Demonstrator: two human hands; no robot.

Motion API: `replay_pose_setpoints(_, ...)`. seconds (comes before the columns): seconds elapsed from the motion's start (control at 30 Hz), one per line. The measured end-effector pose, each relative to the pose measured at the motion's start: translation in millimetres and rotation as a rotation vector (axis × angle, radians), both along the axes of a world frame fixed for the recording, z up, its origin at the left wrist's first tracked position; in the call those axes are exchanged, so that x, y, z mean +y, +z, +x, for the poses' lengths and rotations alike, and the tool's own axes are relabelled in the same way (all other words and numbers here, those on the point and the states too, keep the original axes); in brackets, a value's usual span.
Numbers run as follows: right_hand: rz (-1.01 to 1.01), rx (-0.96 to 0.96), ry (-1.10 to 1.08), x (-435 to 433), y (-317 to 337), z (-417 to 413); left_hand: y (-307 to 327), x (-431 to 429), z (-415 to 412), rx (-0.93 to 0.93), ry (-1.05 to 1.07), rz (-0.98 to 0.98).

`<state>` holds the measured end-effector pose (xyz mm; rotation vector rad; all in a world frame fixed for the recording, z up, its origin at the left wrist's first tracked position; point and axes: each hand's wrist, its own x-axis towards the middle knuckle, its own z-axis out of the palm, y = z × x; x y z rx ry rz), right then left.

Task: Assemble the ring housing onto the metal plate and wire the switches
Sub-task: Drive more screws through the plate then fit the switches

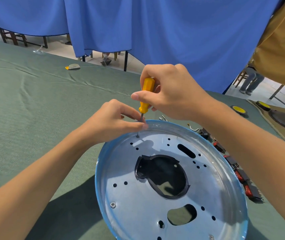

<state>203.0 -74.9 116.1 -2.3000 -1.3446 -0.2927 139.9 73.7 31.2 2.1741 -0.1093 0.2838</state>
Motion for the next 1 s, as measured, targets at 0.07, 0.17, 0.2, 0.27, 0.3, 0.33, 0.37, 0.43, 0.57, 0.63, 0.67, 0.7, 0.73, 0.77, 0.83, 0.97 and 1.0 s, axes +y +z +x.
replay_pose_setpoints(0.07, -0.109, -0.050, 0.008, 3, 8, -2, -2, -1, 1, -0.078, 0.045, 0.027)
replay_pose_setpoints(0.17, -0.207, -0.073, 0.020, 5, 17, -2, -3, -2, 1, -0.185, 0.101, -0.008)
replay_pose_setpoints(0.2, -0.222, -0.074, 0.025, 5, 18, -2, -3, -2, 1, -0.194, 0.113, -0.005)
replay_pose_setpoints(0.27, -0.239, -0.082, 0.026, 5, 18, -2, -4, -3, 2, -0.191, 0.127, 0.004)
replay_pose_setpoints(0.3, -0.247, -0.088, 0.019, 4, 18, -2, -5, -3, 3, -0.191, 0.125, 0.003)
replay_pose_setpoints(0.33, -0.259, -0.094, 0.008, 3, 17, -1, -6, -2, 4, -0.191, 0.117, -0.004)
replay_pose_setpoints(0.37, -0.272, -0.100, -0.004, 3, 17, 0, -6, -2, 4, -0.191, 0.110, -0.016)
replay_pose_setpoints(0.43, -0.299, -0.122, -0.022, 3, 14, -1, -7, -3, 4, -0.186, 0.104, -0.040)
replay_pose_setpoints(0.57, -0.321, -0.133, -0.079, 12, 8, -3, -8, -6, 7, -0.203, 0.184, 0.004)
replay_pose_setpoints(0.63, -0.310, -0.122, -0.141, 15, 8, 0, -8, -9, 9, -0.201, 0.194, 0.008)
replay_pose_setpoints(0.67, -0.311, -0.117, -0.166, 16, 8, 0, -8, -9, 9, -0.200, 0.185, 0.008)
replay_pose_setpoints(0.7, -0.318, -0.106, -0.183, 17, 9, 0, -8, -9, 9, -0.202, 0.174, 0.015)
replay_pose_setpoints(0.73, -0.327, -0.084, -0.192, 17, 11, -1, -8, -8, 9, -0.210, 0.163, 0.023)
replay_pose_setpoints(0.77, -0.340, -0.053, -0.189, 18, 13, -2, -8, -7, 8, -0.219, 0.152, 0.026)
replay_pose_setpoints(0.83, -0.399, -0.012, -0.153, 19, 20, -5, -8, -6, 7, -0.212, 0.132, 0.027)
replay_pose_setpoints(0.97, -0.553, -0.121, -0.035, 14, 40, -8, -6, -2, 6, -0.169, 0.108, 0.044)
replay_pose_setpoints(1.0, -0.576, -0.137, -0.015, 13, 43, -9, -5, -2, 6, -0.165, 0.098, 0.071)
